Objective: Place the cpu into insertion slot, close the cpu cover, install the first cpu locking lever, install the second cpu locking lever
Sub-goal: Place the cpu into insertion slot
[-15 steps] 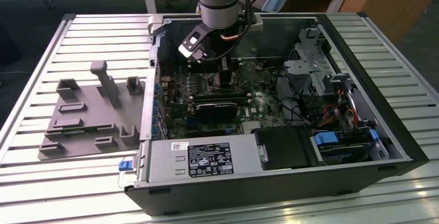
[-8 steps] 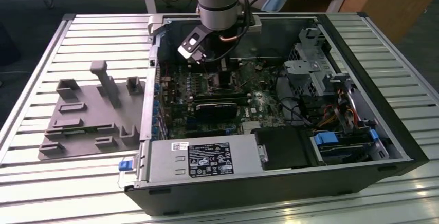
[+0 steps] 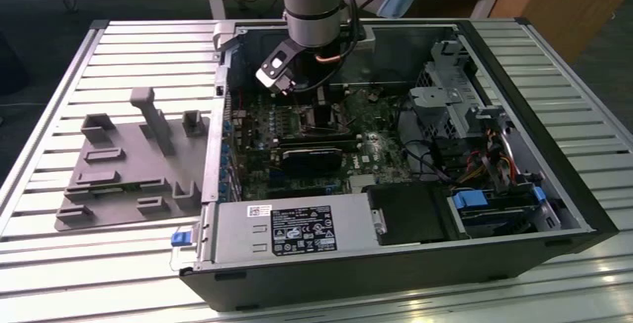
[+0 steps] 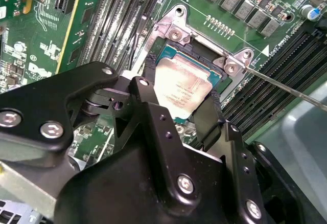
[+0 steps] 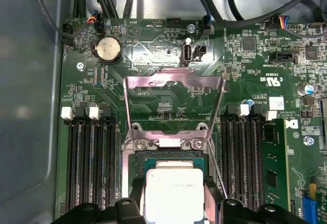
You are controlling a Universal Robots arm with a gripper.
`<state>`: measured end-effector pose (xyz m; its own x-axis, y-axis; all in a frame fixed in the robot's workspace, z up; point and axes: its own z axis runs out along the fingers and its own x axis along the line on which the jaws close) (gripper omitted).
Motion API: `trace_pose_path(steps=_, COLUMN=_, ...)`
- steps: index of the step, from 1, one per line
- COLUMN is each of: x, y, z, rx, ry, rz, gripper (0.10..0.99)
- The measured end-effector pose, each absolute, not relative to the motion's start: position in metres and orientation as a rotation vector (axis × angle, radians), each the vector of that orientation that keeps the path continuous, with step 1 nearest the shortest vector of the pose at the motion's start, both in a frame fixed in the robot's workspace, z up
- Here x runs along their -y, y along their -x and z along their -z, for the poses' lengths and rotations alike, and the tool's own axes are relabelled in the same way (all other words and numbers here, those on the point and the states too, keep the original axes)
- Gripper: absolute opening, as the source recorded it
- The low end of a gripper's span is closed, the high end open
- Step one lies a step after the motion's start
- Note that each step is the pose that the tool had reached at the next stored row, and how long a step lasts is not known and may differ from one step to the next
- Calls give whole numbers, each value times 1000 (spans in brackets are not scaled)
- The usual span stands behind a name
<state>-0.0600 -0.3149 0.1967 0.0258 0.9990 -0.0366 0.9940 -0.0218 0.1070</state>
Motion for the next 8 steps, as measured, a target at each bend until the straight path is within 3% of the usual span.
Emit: trace_pose_path(steps=8, x=315, y=60, z=-194, rx=-2123, ry=-2174, rz=-74, gripper=541)
